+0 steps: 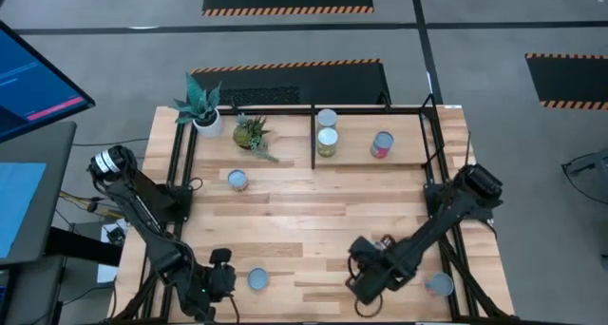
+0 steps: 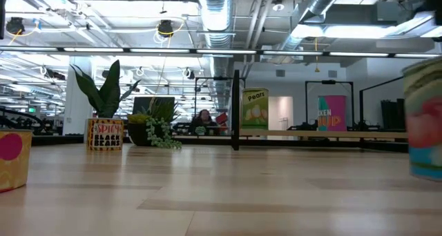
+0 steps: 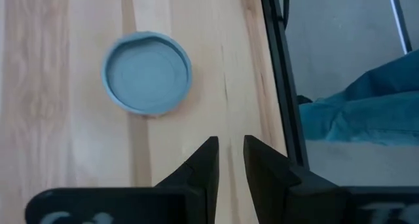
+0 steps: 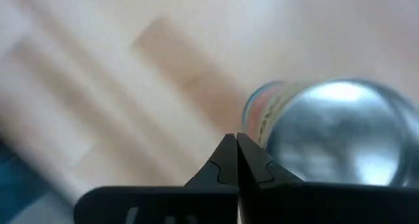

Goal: Pick and place cans onto a shelf
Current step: Prepare the canned goods to the center of the table

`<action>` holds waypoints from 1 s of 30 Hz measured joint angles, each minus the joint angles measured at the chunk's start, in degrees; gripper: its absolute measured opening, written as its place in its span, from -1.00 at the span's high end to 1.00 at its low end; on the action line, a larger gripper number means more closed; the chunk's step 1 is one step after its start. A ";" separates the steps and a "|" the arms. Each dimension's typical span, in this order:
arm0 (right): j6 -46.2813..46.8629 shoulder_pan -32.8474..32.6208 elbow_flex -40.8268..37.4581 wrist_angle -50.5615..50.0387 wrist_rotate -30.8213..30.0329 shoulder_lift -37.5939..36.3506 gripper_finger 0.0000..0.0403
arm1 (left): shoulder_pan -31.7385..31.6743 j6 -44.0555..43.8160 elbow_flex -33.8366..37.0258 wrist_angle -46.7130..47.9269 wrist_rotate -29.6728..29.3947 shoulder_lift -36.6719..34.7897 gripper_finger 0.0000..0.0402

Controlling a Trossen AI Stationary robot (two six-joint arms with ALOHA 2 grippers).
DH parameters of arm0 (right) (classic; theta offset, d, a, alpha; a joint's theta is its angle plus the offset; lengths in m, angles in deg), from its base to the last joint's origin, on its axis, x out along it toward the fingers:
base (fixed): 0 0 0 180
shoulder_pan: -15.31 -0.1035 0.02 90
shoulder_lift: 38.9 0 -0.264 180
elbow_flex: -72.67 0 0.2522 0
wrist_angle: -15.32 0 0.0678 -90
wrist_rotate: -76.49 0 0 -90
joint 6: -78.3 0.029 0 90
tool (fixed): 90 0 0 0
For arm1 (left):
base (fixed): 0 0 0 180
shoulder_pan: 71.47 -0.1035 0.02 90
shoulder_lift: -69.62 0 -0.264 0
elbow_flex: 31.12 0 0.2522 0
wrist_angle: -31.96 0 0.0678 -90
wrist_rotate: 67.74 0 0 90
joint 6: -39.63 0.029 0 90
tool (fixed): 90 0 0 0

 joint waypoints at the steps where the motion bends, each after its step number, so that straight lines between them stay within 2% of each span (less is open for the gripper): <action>1: -0.71 0.95 0.00 -1.79 -1.11 0.07 0.98 | -0.42 0.61 0.00 0.01 -0.02 0.00 0.71; 5: -3.05 5.81 -0.02 -3.30 -9.17 0.37 0.97 | -1.95 2.58 0.01 0.02 0.01 0.00 0.71; 7: -6.22 7.87 0.48 0.12 -14.06 0.26 0.97 | -2.63 2.84 0.00 0.01 0.92 0.00 0.71; 9: -14.61 8.88 2.60 6.94 -16.50 -0.08 0.97 | -2.84 2.81 0.00 -0.02 2.50 0.00 0.71; 13: -31.90 7.46 8.70 16.66 -14.86 -0.33 0.97 | -2.80 1.84 0.01 -0.05 4.17 -0.02 0.71; 16: -35.80 5.22 11.65 20.35 -9.61 -0.59 0.97 | -2.80 0.17 0.00 -0.06 4.88 -0.02 0.71; 19: -32.93 2.29 12.35 20.89 -3.17 -0.70 0.97 | -2.84 -0.68 0.00 -0.08 6.46 -0.02 0.71; 23: -21.74 -2.86 11.19 18.86 2.86 -0.99 0.97 | -2.86 -0.59 0.06 -0.44 11.68 0.11 0.71; 27: -8.09 -7.29 7.07 18.49 1.64 -0.79 0.97 | -2.99 1.52 1.53 -4.97 19.43 2.18 0.71; 30: 1.43 -9.66 5.20 19.09 -1.54 -0.87 0.97 | -2.99 4.67 1.62 -7.08 19.61 4.96 0.71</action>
